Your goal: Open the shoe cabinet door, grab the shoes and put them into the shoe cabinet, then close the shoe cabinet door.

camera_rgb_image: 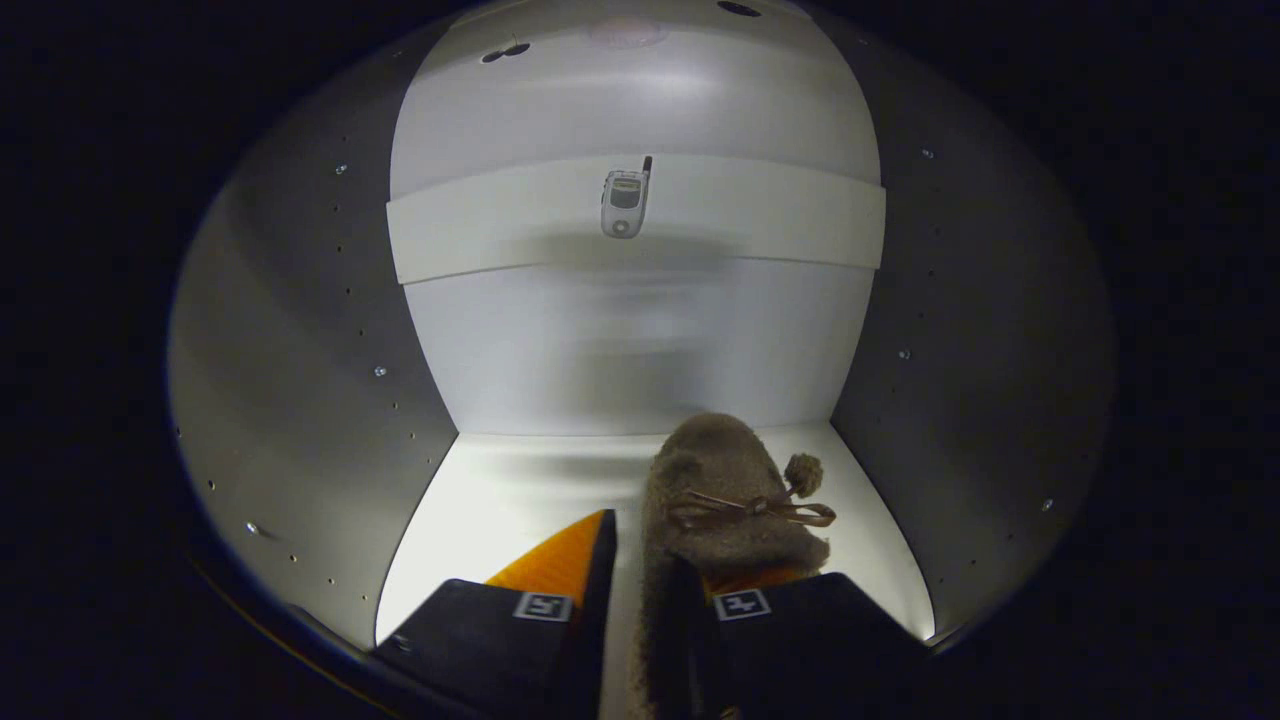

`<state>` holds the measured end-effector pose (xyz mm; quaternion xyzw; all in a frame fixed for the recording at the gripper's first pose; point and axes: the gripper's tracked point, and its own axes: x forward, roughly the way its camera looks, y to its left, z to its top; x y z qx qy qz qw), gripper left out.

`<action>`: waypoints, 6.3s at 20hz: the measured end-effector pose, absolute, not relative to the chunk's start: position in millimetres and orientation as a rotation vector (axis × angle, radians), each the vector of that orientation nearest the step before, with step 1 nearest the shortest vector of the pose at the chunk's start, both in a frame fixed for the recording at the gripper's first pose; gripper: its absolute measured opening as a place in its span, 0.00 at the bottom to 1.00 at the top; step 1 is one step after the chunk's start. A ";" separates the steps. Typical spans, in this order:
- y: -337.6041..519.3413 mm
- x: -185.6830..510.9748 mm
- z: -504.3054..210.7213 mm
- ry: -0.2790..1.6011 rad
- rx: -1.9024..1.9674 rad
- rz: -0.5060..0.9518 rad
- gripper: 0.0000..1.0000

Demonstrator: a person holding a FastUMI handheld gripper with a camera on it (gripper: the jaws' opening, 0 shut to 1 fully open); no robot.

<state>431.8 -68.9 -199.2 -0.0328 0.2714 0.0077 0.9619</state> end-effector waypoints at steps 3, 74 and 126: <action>-72.2 425.0 -203.4 0.572 -0.096 -0.002 0.75; -284.6 -40.2 50.4 -0.007 -0.061 0.028 0.97; -46.9 36.4 -7.8 0.029 -0.081 0.104 0.98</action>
